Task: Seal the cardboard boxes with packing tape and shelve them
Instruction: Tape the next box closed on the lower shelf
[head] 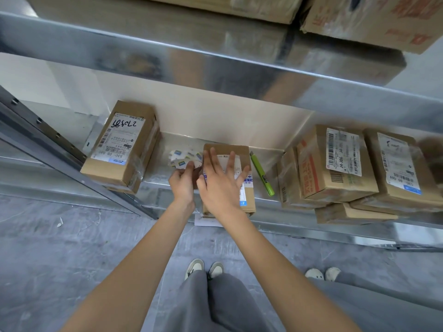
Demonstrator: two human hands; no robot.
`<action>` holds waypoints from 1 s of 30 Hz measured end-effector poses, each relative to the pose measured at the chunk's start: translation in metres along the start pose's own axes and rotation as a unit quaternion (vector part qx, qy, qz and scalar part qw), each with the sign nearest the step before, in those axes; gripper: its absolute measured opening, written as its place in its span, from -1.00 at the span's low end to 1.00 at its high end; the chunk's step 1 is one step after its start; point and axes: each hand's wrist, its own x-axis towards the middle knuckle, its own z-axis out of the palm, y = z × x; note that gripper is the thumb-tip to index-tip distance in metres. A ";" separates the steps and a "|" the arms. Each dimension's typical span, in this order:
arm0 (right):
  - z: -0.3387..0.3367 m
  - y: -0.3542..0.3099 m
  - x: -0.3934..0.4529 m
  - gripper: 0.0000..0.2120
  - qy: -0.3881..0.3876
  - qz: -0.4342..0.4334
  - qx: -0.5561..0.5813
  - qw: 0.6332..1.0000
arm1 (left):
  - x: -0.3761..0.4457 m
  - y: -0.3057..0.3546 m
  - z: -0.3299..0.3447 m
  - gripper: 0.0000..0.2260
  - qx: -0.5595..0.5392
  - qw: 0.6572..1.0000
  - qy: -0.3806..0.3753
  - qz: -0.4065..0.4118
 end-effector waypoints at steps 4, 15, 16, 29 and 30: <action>-0.003 0.008 -0.002 -0.36 0.016 0.021 0.045 0.999 | -0.004 0.016 0.007 -0.87 0.055 0.994 -0.023 0.096; 0.005 0.006 -0.012 -0.32 0.058 0.024 0.057 0.996 | -0.008 0.001 0.007 -0.82 0.006 0.997 -0.077 -0.031; 0.005 0.005 -0.013 -0.33 0.055 0.026 0.049 0.997 | -0.006 -0.001 0.008 -0.78 0.000 0.996 -0.083 -0.028; -0.010 0.027 -0.030 -0.29 0.072 0.041 0.266 0.960 | -0.046 0.023 0.023 -0.75 0.195 0.955 -0.085 0.206; -0.011 0.029 -0.029 -0.30 0.085 0.055 0.318 0.943 | -0.052 0.029 0.027 -0.77 0.239 0.938 -0.078 0.240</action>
